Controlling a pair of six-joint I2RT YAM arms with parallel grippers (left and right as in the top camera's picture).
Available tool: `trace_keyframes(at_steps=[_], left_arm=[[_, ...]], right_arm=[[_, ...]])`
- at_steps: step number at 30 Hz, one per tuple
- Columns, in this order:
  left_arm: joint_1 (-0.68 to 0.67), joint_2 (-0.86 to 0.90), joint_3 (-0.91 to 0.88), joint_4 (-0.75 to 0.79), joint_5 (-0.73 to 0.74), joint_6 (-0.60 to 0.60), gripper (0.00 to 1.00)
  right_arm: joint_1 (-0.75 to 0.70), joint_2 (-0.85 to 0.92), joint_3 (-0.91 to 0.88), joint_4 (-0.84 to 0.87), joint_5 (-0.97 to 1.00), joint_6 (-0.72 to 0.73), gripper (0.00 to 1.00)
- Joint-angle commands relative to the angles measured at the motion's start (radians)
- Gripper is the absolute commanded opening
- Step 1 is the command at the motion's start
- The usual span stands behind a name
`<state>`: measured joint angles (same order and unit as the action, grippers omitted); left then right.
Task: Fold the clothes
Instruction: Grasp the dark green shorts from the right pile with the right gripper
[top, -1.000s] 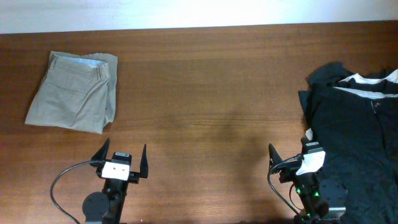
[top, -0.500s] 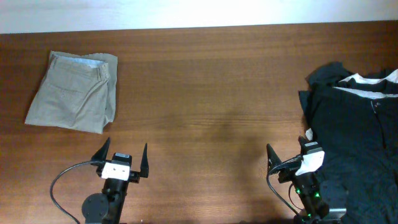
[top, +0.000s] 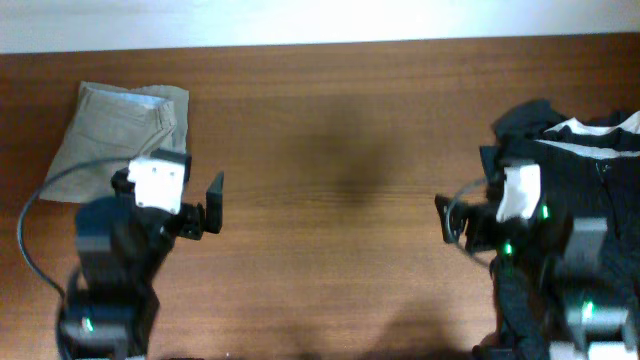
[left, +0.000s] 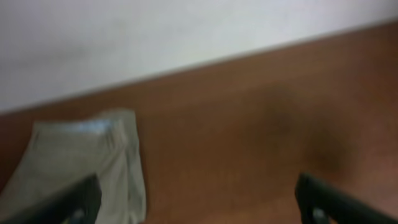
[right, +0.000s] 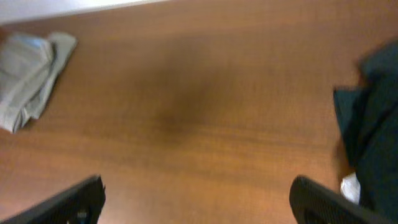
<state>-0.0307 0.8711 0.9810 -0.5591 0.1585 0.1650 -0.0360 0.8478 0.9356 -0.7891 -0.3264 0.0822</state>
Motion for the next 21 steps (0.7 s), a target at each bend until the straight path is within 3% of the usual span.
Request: trace_keyframes(at_steps=[1, 3, 7, 8, 9, 11, 13, 15, 19, 20, 21], left_arm=[[0.001, 0.219, 0.224, -0.134, 0.048, 0.009, 0.99], [0.001, 0.406, 0.374, -0.267, 0.123, 0.009, 0.99], [0.001, 0.555, 0.504, -0.406, 0.248, 0.009, 0.99], [0.001, 0.555, 0.504, -0.391, 0.275, -0.034, 0.99], [0.001, 0.555, 0.504, -0.37, 0.281, -0.036, 0.99], [0.001, 0.556, 0.504, -0.363, 0.146, -0.037, 0.99], [0.001, 0.555, 0.504, -0.374, 0.146, -0.037, 0.99], [0.001, 0.556, 0.504, -0.366, 0.151, -0.037, 0.99], [0.001, 0.579, 0.504, -0.362, 0.151, -0.048, 0.99], [0.001, 0.587, 0.504, -0.363, 0.151, -0.048, 0.99], [0.001, 0.589, 0.504, -0.363, 0.151, -0.048, 0.99]], right_arm=[[-0.005, 0.249, 0.242, -0.128, 0.05, 0.0, 0.99], [-0.005, 0.459, 0.426, -0.203, 0.032, 0.0, 0.99], [-0.045, 0.595, 0.462, -0.179, 0.068, 0.01, 0.99], [-0.107, 0.669, 0.465, -0.172, 0.133, 0.102, 0.98], [-0.145, 0.724, 0.47, -0.162, 0.162, 0.141, 0.99], [-0.228, 0.892, 0.521, -0.094, 0.186, 0.196, 0.99], [-0.254, 1.02, 0.542, -0.018, 0.269, 0.242, 0.97], [-0.263, 1.103, 0.542, 0.043, 0.378, 0.275, 0.9], [-0.27, 1.191, 0.542, 0.026, 0.41, 0.275, 0.7], [-0.278, 1.202, 0.542, 0.006, 0.43, 0.275, 0.54], [-0.29, 1.203, 0.542, -0.008, 0.429, 0.275, 0.46]])
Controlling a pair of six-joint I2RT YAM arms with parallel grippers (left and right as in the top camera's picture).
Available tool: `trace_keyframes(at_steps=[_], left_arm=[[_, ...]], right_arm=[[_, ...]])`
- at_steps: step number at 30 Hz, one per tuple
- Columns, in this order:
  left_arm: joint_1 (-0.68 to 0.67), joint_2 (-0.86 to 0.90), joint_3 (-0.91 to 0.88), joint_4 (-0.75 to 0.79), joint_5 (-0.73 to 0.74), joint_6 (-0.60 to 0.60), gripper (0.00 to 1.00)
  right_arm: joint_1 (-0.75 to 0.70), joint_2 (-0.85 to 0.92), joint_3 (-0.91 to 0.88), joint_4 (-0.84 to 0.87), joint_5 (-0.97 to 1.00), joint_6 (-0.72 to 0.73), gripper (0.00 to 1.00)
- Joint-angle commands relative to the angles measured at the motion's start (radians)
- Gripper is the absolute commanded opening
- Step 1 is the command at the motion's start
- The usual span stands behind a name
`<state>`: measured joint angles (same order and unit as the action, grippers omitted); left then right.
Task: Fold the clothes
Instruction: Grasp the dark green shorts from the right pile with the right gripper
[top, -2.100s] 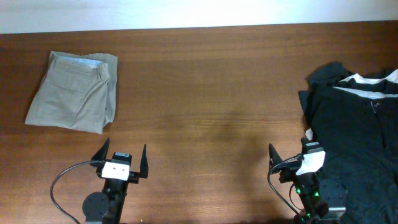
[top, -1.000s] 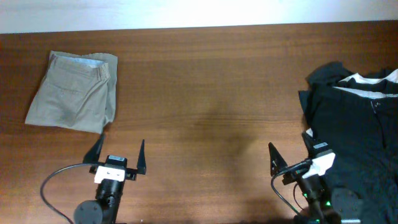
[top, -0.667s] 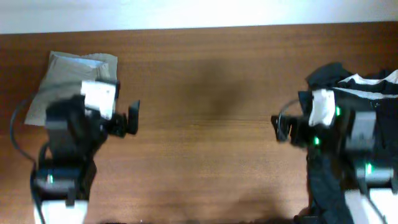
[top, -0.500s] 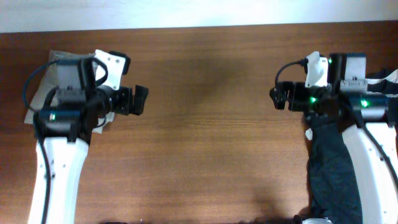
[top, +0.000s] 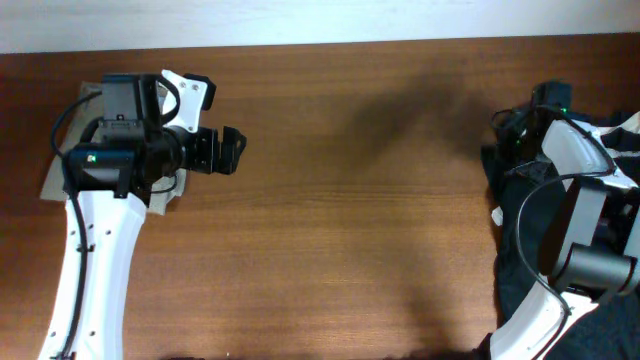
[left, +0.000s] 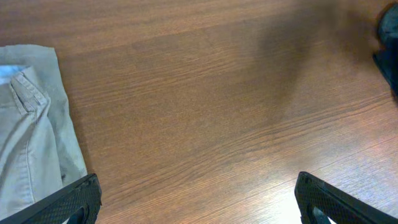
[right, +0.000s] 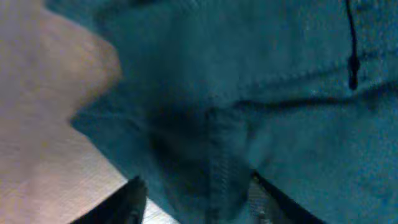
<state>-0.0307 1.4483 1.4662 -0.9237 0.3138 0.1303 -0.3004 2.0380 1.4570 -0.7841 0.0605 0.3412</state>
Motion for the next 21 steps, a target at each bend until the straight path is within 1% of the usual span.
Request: trace_keyframes(at_steps=[1, 2, 3, 4, 5, 6, 7, 8, 9, 10, 11, 12, 13, 14, 15, 16, 17, 19, 20, 21], left_arm=[[0.001, 0.012, 0.018, 0.003, -0.004, -0.013, 0.99], [0.001, 0.012, 0.018, 0.003, -0.004, -0.013, 0.99], [0.001, 0.012, 0.018, 0.003, -0.004, -0.013, 0.99], [0.001, 0.012, 0.018, 0.003, -0.004, -0.013, 0.99], [0.001, 0.012, 0.018, 0.003, -0.004, -0.013, 0.99], [0.001, 0.012, 0.018, 0.003, -0.004, -0.013, 0.99], [0.001, 0.012, 0.018, 0.003, -0.004, -0.013, 0.99], [0.001, 0.012, 0.018, 0.003, -0.004, -0.013, 0.99], [0.001, 0.012, 0.018, 0.003, -0.004, -0.013, 0.99], [0.001, 0.012, 0.018, 0.003, -0.004, -0.013, 0.99], [0.001, 0.012, 0.018, 0.003, -0.005, -0.013, 0.99], [0.001, 0.012, 0.018, 0.003, -0.004, -0.013, 0.99], [0.001, 0.012, 0.018, 0.003, -0.004, -0.013, 0.99], [0.001, 0.012, 0.018, 0.003, -0.004, -0.013, 0.99], [0.001, 0.012, 0.018, 0.003, -0.004, -0.013, 0.99], [0.001, 0.012, 0.018, 0.003, -0.004, -0.013, 0.99], [0.001, 0.012, 0.018, 0.003, -0.004, -0.013, 0.99], [0.001, 0.012, 0.018, 0.003, -0.004, -0.013, 0.99], [0.001, 0.012, 0.018, 0.002, -0.004, -0.013, 0.99], [0.001, 0.012, 0.018, 0.002, -0.004, -0.013, 0.99]], right_arm=[[-0.034, 0.013, 0.021, -0.016, 0.042, 0.016, 0.5], [-0.036, 0.013, 0.021, -0.025, 0.042, 0.016, 0.53], [-0.035, 0.013, 0.02, -0.048, 0.043, 0.016, 0.53], [-0.036, 0.013, 0.014, -0.068, 0.043, 0.016, 0.5], [-0.036, 0.013, 0.014, -0.078, 0.056, 0.016, 0.4], [-0.039, 0.013, 0.015, -0.08, 0.083, 0.016, 0.21], [-0.05, 0.01, 0.025, -0.081, 0.082, 0.016, 0.07], [-0.074, 0.006, 0.076, -0.118, 0.075, 0.015, 0.04], [-0.1, -0.003, 0.139, -0.165, 0.047, 0.003, 0.04], [-0.12, -0.012, 0.222, -0.22, -0.031, -0.053, 0.04], [-0.12, -0.012, 0.244, -0.228, -0.07, -0.091, 0.04], [-0.11, -0.012, 0.248, -0.223, -0.117, -0.125, 0.32], [-0.098, -0.01, 0.248, -0.222, -0.117, -0.128, 0.52], [-0.083, -0.004, 0.247, -0.221, -0.117, -0.128, 0.74], [-0.052, 0.012, 0.245, -0.203, -0.117, -0.149, 0.8], [-0.01, 0.034, 0.245, -0.167, -0.112, -0.201, 0.86], [0.02, 0.053, 0.245, -0.126, -0.061, -0.206, 0.9], [0.051, 0.084, 0.245, -0.065, -0.017, -0.201, 0.89], [0.065, 0.137, 0.245, -0.032, 0.09, -0.117, 0.87], [0.064, 0.161, 0.245, -0.026, 0.116, -0.088, 0.83]])
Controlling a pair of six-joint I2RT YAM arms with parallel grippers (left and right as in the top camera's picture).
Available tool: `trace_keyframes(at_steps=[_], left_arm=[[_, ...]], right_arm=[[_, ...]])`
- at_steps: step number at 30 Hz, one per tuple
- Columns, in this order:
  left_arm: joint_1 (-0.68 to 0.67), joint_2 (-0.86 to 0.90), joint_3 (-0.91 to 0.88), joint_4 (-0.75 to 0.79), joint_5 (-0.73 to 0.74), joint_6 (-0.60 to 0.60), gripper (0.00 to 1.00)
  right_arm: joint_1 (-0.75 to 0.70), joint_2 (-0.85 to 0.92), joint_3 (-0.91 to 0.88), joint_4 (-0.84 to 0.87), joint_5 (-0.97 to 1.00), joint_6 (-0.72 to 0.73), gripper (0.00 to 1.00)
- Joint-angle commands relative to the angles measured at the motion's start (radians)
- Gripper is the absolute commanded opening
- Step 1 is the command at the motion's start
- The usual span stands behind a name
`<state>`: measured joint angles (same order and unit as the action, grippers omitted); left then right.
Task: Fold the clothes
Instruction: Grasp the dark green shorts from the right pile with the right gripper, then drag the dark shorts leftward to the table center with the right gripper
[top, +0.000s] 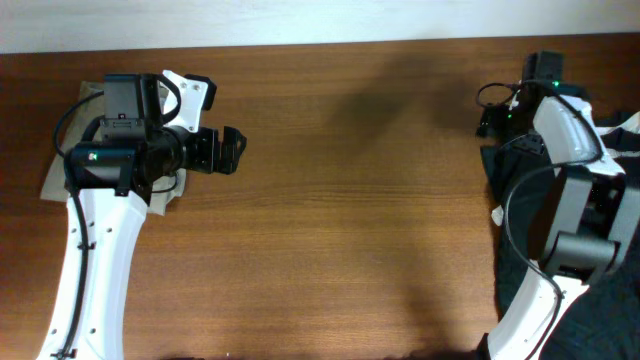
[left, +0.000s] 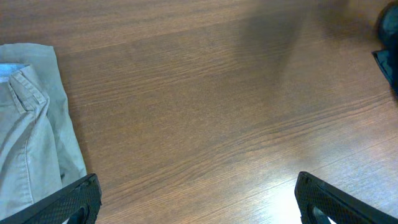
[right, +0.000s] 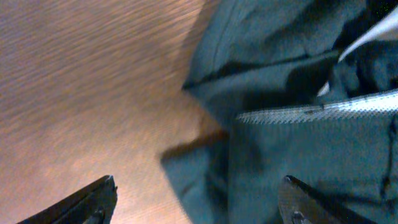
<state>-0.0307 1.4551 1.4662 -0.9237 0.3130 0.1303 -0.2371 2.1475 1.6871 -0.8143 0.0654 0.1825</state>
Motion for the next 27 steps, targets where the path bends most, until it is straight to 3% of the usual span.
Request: trace_keyframes(at_steps=[1, 2, 9, 11, 16, 19, 21, 25, 26, 27], left_arm=[[0.001, 0.005, 0.018, 0.002, -0.003, -0.013, 0.99], [0.001, 0.005, 0.018, 0.002, -0.003, -0.013, 0.99], [0.001, 0.005, 0.018, -0.013, -0.003, -0.013, 0.99], [0.001, 0.005, 0.018, -0.013, -0.003, -0.013, 0.99], [0.001, 0.002, 0.023, -0.017, -0.003, -0.013, 0.99], [0.002, -0.002, 0.121, -0.075, -0.01, -0.013, 0.99], [0.027, -0.003, 0.266, -0.155, -0.022, -0.013, 0.99], [0.169, -0.003, 0.517, -0.308, -0.037, -0.013, 0.99], [0.187, -0.005, 0.533, -0.318, -0.057, -0.013, 0.99], [0.205, -0.01, 0.542, -0.32, -0.059, -0.013, 0.99]], right_arm=[[0.0, 0.08, 0.015, 0.001, 0.171, 0.117, 0.79], [0.0, 0.085, 0.015, -0.004, 0.198, 0.142, 0.79], [-0.042, 0.082, 0.043, -0.099, 0.264, 0.167, 0.04], [-0.066, 0.062, 0.085, -0.154, 0.254, 0.166, 0.04], [-0.071, -0.16, 0.346, -0.34, 0.071, -0.007, 0.04], [-0.04, -0.29, 0.558, -0.463, -0.17, -0.06, 0.04], [0.091, -0.342, 0.674, -0.502, -0.3, -0.059, 0.04], [0.685, -0.285, 0.689, -0.523, -0.298, -0.025, 0.07], [0.776, -0.259, 0.689, -0.537, -0.292, -0.026, 0.26], [0.894, -0.237, 0.689, -0.56, -0.162, -0.02, 0.6]])
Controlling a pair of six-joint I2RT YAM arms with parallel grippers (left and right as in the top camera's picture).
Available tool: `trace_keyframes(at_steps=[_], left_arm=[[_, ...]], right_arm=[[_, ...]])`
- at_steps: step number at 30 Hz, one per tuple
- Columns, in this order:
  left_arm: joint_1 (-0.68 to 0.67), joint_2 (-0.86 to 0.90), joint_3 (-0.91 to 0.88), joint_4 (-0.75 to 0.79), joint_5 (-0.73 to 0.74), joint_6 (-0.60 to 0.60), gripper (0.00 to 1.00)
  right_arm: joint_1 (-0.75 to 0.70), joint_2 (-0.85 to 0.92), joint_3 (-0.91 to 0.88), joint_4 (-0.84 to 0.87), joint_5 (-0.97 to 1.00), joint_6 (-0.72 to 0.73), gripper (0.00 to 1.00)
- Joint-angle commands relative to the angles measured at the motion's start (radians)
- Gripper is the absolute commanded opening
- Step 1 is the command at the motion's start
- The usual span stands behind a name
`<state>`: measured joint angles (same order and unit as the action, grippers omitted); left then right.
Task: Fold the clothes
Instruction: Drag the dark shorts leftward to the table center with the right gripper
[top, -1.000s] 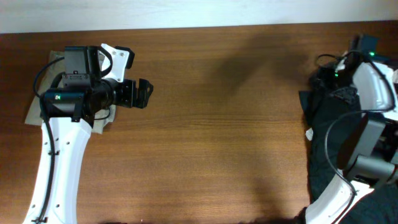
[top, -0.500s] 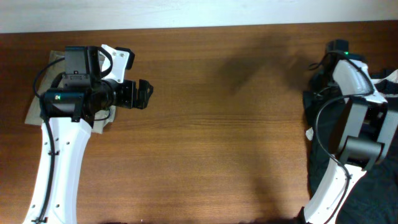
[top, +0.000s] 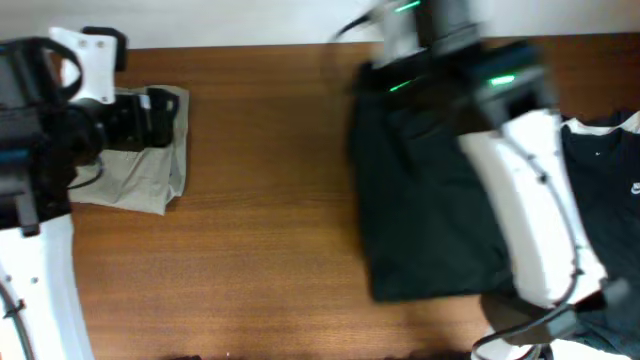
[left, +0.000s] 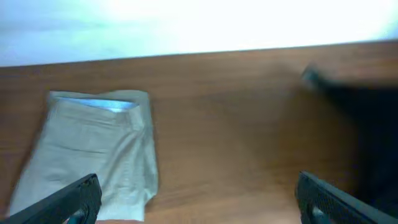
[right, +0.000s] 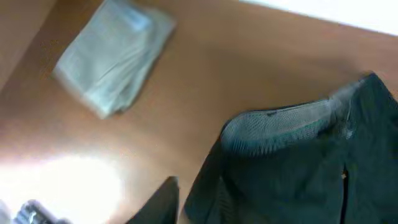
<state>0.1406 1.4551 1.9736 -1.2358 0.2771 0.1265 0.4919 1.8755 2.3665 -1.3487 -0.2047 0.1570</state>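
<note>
A dark garment (top: 420, 190) is spread over the middle of the table, its far edge held up under my right gripper (top: 392, 70). In the right wrist view the garment's ribbed waistband (right: 280, 130) lies right in front of the gripper (right: 205, 196), which is shut on the cloth; only one finger (right: 165, 199) shows. A folded khaki garment (top: 140, 160) lies at the far left. My left gripper (top: 145, 115) hovers over its far edge, open and holding nothing (left: 199, 208), with the khaki garment (left: 93, 149) ahead of it.
A pile of dark clothes with white trim (top: 605, 150) sits at the right edge of the wooden table (top: 260, 230). A white wall runs along the table's far side. Bare wood lies between the khaki garment and the dark one.
My right gripper was open at the edge of the dark pile on the right; now it is at the far centre, shut on a dark garment spread mid-table. My left gripper has shifted left over the khaki garment.
Both arms were low at the front with open grippers. Then the left arm stood beside the folded khaki garment and the right gripper was down on the dark pile, then open at its edge. Now one dark garment lies across the table's middle, held by the right gripper.
</note>
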Motion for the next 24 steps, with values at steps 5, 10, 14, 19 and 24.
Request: trace_keyframes(at_steps=[5, 10, 14, 19, 24], left_arm=[[-0.029, 0.022, 0.032, -0.015, 0.018, 0.006, 0.99], [-0.407, 0.425, 0.023, -0.026, -0.062, 0.126, 0.6], [-0.468, 0.773, 0.023, 0.062, -0.117, 0.126, 0.81], [-0.476, 0.95, 0.023, 0.105, -0.045, 0.138, 0.73], [-0.489, 0.983, 0.023, 0.072, -0.055, 0.137, 0.23]], right_arm=[[0.027, -0.087, 0.087, -0.099, 0.393, 0.141, 0.78], [-0.19, -0.274, 0.1, -0.179, 0.366, 0.227, 0.8], [-0.233, -0.294, 0.099, -0.29, 0.367, 0.226, 0.8], [-0.233, -0.294, 0.099, -0.298, 0.374, 0.226, 0.8], [-0.233, -0.292, 0.099, -0.298, 0.383, 0.226, 0.8]])
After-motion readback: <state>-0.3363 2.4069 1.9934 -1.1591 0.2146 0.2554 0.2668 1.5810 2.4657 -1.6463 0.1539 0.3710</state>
